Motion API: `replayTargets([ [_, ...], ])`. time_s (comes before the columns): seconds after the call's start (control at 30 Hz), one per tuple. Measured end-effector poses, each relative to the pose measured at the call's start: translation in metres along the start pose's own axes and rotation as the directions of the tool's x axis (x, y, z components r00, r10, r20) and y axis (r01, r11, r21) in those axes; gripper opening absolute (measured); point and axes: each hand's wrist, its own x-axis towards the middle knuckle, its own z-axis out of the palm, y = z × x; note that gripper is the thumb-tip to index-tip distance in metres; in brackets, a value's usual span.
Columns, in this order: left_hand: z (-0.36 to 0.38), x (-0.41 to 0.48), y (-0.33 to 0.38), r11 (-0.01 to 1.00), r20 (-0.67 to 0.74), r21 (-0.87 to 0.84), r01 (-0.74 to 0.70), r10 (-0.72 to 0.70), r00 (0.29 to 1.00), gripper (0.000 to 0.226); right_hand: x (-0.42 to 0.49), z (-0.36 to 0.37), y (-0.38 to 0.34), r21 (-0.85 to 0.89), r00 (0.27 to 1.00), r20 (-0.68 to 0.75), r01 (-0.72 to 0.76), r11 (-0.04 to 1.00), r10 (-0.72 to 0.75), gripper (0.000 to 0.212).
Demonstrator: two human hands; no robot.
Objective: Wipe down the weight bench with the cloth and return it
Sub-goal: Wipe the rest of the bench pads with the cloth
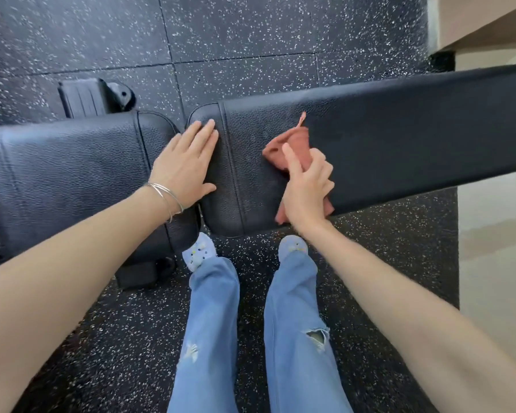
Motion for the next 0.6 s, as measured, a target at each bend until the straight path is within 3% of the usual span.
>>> replayTargets([
  [0.1,0.002,-0.004,-0.025,1.0,-0.015,-0.002,0.027,-0.027,1.0,0.104,0.061,-0.015,0.011,0.018,0.983,-0.069,-0.169,0.986,0.17,0.078],
  [0.17,0.007,-0.006,-0.033,0.998,0.003,-0.018,0.054,-0.054,0.999,0.108,0.095,-0.013,0.001,0.062,0.917,-0.07,-0.389,0.919,0.392,0.071],
  [0.23,0.013,-0.007,-0.034,0.997,0.012,-0.028,0.074,-0.074,0.997,0.113,0.102,-0.005,-0.021,-0.032,0.866,-0.099,-0.494,0.869,0.49,0.064],
  [0.37,0.016,-0.007,-0.034,0.995,0.009,-0.021,0.096,-0.095,0.995,0.114,0.06,0.017,-0.065,-0.173,0.977,-0.083,-0.208,0.963,0.196,0.069],
  [0.5,0.011,-0.009,-0.037,0.993,0.037,0.009,0.118,-0.118,0.992,0.117,0.022,0.027,-0.087,-0.154,0.992,0.048,0.127,0.98,-0.121,0.072],
  [0.53,0.009,-0.011,-0.04,0.991,0.05,0.021,0.13,-0.131,0.99,0.118,0.026,0.023,-0.082,-0.127,0.984,0.07,0.169,0.977,-0.161,0.07],
  [0.6,0.004,-0.017,-0.05,0.979,0.087,0.011,0.202,-0.203,0.975,0.123,0.046,0.008,-0.065,0.024,0.995,0.061,0.076,0.997,-0.078,0.05],
])
